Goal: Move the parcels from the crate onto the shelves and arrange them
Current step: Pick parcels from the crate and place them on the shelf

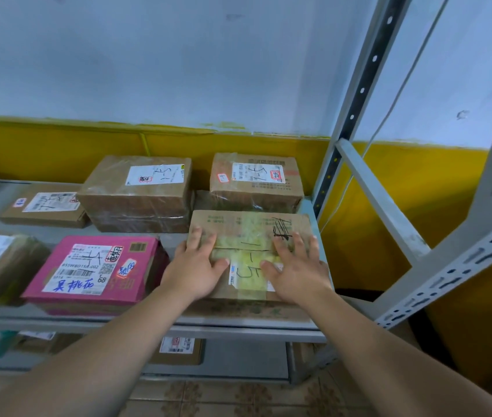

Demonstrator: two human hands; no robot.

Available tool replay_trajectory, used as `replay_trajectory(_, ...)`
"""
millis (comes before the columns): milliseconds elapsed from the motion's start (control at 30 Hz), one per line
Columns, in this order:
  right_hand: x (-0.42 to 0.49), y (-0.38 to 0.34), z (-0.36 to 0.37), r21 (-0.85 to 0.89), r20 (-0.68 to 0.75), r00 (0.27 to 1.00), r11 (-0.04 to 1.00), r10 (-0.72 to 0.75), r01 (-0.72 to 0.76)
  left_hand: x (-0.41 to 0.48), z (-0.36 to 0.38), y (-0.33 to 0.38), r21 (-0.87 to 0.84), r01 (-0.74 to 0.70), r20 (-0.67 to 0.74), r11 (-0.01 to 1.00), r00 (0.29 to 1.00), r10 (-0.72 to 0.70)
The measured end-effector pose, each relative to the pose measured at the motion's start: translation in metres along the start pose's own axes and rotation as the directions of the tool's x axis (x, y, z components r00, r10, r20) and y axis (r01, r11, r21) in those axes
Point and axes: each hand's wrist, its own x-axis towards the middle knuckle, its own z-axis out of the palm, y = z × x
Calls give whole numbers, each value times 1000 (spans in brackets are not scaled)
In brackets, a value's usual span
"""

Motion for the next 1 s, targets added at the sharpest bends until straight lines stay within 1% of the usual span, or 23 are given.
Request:
replay_trajectory(200, 2, -4, -1, -24, -5, 1000, 1000, 11, -11, 4, -2, -1, -21, -2, 31, 1000, 1000, 2)
replay_trajectory(267, 2, -6, -2, -29, 6, 1000, 999, 21, -20, 7, -4, -2, -40, -27, 66, 999, 997, 30)
replay_trajectory(333, 4, -8, -6, -44, 4, 999, 998, 45, -45, 7, -11, -13, -99, -67, 99, 993, 992, 77)
replay_trajectory(367, 6, -12, -9, -55, -8, 998, 997, 60, -60, 6, -16, -23, -123, -96, 75, 988, 992, 106)
replay_trajectory(400, 7, -18, -12, -65, -18, 998, 996, 65, -66, 5, -23, -36, -121, -126, 5, 985, 992, 127)
replay_trajectory(433, 8, -26, -14, -72, -18, 999, 996, 50, -51, 5, -29, -52, -94, -135, -96, 986, 987, 125)
replay_trajectory(467, 8, -36, -13, -79, -7, 1000, 997, 12, -13, 4, -36, -70, -59, -101, -188, 993, 978, 88)
replay_trajectory(500, 6, -46, -9, -89, 8, 999, 995, -35, 36, 1, -41, -90, -14, -19, -227, 1000, 974, 16)
replay_trajectory(533, 3, -55, -4, -97, 26, 997, 993, -72, 74, -3, -44, -108, 49, 87, -209, 995, 975, -75)
replay_trajectory(567, 1, -63, 2, -96, 42, 995, 991, -88, 91, -8, -44, -124, 128, 185, -142, 974, 976, -167)
replay_trajectory(600, 0, -67, 6, -87, 49, 995, 992, -85, 90, -13, -41, -135, 202, 248, -63, 948, 969, -240)
replay_trajectory(633, 1, -69, 8, -76, 48, 996, 994, -75, 78, -18, -39, -141, 247, 270, -11, 931, 961, -276)
replay_trajectory(700, 4, -69, 8, -72, 42, 998, 996, -54, 57, -19, -35, -145, 265, 261, 2, 928, 962, -272)
replay_trajectory(900, 2, -68, 12, -78, 16, 999, 996, -52, 53, -13, -35, -146, 235, 252, -21, 939, 967, -255)
replay_trajectory(1000, 3, -68, 10, -65, 20, 999, 997, -47, 48, -14, -36, -149, 218, 250, -9, 943, 967, -254)
